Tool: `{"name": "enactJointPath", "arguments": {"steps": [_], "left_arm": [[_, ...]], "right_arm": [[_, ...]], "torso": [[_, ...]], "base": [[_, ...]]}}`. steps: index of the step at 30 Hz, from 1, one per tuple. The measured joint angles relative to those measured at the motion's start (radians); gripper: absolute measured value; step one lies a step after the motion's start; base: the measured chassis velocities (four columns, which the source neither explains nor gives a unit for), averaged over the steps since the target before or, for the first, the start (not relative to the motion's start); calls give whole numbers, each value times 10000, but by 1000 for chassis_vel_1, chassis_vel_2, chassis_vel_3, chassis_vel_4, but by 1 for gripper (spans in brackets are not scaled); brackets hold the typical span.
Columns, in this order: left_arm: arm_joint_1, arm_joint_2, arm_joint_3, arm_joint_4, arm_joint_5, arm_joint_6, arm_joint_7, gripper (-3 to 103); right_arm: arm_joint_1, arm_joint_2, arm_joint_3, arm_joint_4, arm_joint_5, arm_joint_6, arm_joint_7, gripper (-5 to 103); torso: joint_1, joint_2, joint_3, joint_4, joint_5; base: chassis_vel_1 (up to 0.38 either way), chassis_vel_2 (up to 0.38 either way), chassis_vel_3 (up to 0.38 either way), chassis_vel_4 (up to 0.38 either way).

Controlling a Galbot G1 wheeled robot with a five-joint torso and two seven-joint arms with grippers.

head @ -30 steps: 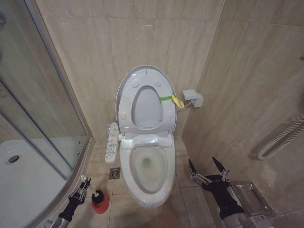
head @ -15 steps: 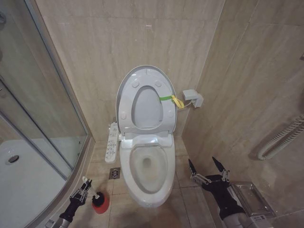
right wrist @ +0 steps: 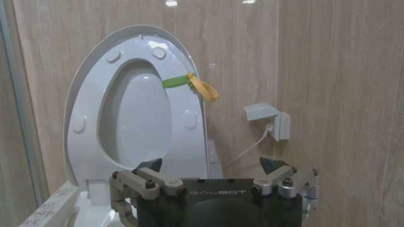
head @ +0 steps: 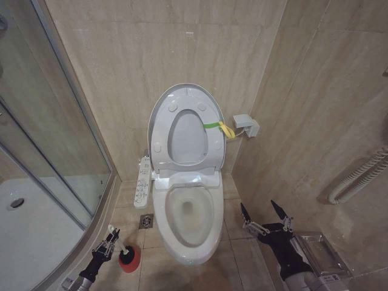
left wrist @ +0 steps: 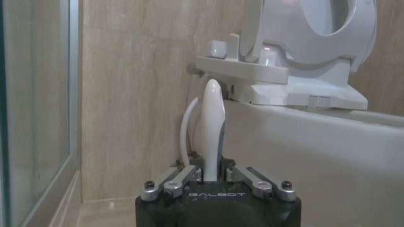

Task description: Open the toilet lid, clean the toilet bowl with a toilet brush, close the toilet lid, and flush.

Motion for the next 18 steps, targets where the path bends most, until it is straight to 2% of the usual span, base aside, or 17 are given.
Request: {"name": "enactJointPath", "arguments": {"steps": [18], "left_arm": [[-85, -48, -3, 783, 887, 1, 223, 16]], "right_arm": [[0, 0, 0, 0, 0, 0, 0, 100]], "torso": [[0, 0, -1, 0, 0]], "base": [[0, 0, 0, 0]]}}
